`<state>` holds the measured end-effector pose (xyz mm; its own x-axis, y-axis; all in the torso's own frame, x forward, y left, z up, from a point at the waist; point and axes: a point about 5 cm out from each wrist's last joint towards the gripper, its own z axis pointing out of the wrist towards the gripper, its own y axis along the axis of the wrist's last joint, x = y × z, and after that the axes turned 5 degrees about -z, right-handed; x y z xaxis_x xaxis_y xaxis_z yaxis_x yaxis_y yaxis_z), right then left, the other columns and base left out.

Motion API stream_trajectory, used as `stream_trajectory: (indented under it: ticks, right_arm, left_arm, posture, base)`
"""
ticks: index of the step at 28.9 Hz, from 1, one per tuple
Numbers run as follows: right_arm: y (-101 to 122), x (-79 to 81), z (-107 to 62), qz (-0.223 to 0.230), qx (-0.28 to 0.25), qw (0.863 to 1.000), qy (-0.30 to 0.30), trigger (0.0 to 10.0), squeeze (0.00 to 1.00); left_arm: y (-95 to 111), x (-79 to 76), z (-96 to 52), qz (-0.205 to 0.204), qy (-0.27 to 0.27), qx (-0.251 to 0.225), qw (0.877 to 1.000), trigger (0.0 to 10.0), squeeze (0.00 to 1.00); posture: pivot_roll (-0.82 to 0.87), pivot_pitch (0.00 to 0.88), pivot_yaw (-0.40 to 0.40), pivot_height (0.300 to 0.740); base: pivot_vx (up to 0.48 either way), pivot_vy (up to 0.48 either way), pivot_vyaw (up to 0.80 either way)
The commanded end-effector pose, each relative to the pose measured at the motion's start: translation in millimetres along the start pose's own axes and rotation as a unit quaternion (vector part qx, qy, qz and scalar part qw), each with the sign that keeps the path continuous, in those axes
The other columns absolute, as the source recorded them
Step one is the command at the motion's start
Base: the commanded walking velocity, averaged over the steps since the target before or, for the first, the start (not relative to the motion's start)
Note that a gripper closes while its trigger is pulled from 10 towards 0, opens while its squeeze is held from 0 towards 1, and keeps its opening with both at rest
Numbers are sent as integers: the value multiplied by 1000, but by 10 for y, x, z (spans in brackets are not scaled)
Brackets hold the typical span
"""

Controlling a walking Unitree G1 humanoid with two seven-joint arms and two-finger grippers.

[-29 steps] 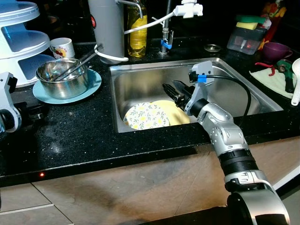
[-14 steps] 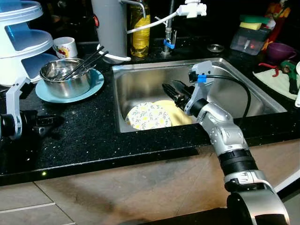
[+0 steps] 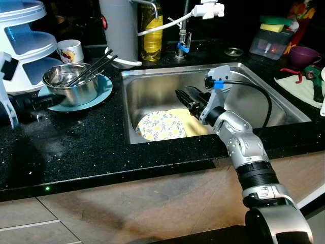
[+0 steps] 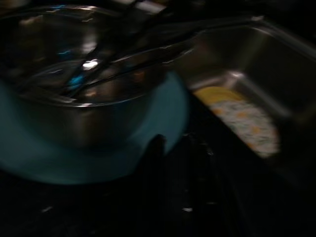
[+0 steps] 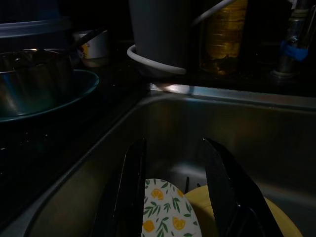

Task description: Kitchen organization

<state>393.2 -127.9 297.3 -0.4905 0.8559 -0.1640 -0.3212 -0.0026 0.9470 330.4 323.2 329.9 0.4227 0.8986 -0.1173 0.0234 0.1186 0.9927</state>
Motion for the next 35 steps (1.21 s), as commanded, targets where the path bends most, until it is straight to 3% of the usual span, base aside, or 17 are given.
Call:
stream_trajectory:
  ticks: [1,3,5,8,11,18,22,23,25,26,31,32,33,34,35]
  right_arm:
    - [-27,32,-2,12,0,1000,2,10000,0]
    - [-27,32,-2,12,0,1000,2,10000,0]
    - [-49,63,-5,16,1,1000,4,10000,0]
    - [-73,88,-9,21,3,1000,5,10000,0]
    - [-75,93,-9,22,3,1000,5,10000,0]
    - [-41,75,-10,18,1,1000,1,10000,0]
    - [-39,63,-14,15,1,1000,1,10000,0]
    - [-38,63,-14,15,2,1000,1,10000,0]
    - [-38,63,-14,14,2,1000,1,10000,0]
    - [-38,64,-14,14,2,1000,1,10000,0]
    - [-29,68,-13,12,1,1000,4,10000,0]
    - [-25,68,-11,12,1,1000,4,10000,0]
    - [-25,68,-11,12,1,1000,4,10000,0]
    - [-21,68,-9,11,1,1000,5,10000,0]
    - [-21,69,-8,11,1,1000,5,10000,0]
  left_arm:
    - [-75,23,0,23,46,20,998,10000,1000]
    - [-75,23,0,23,46,20,998,10000,1000]
    - [-169,64,14,64,101,47,992,10000,1000]
    - [-226,88,92,87,148,38,984,10000,1000]
    - [-235,81,147,100,161,22,982,10000,1000]
    - [-260,36,263,84,197,-6,977,10000,1000]
    - [-279,21,291,110,201,-6,973,10000,1000]
    - [-295,26,301,123,204,-4,971,10000,463]
    - [-307,31,308,130,207,-2,970,10000,463]
    - [-322,38,311,137,207,3,969,10000,0]
    - [-384,81,346,175,198,36,964,10000,0]
    - [-383,86,362,176,194,44,964,3098,0]
    - [-383,86,362,176,194,44,964,3098,0]
    - [-375,87,379,181,191,50,963,0,0]
    - [-370,88,390,184,189,54,963,0,0]
  posture:
    - [55,225,-4,740]
    - [55,225,-4,740]
    - [56,225,-5,740]
    - [57,226,-7,740]
    - [57,226,-7,740]
    - [57,226,-7,740]
    - [49,226,-3,740]
    - [47,224,-2,740]
    - [47,224,-2,740]
    - [47,221,-1,740]
    - [47,216,-5,740]
    - [47,216,-5,740]
    - [47,216,-5,740]
    - [47,216,-5,740]
    - [49,209,-4,740]
  base:
    - [0,0,0]
    - [0,0,0]
    - [0,0,0]
    - [0,0,0]
    - [0,0,0]
    - [0,0,0]
    - [0,0,0]
    - [0,0,0]
    - [0,0,0]
    - [0,0,0]
    - [0,0,0]
    - [0,0,0]
    - [0,0,0]
    - [0,0,0]
    - [0,0,0]
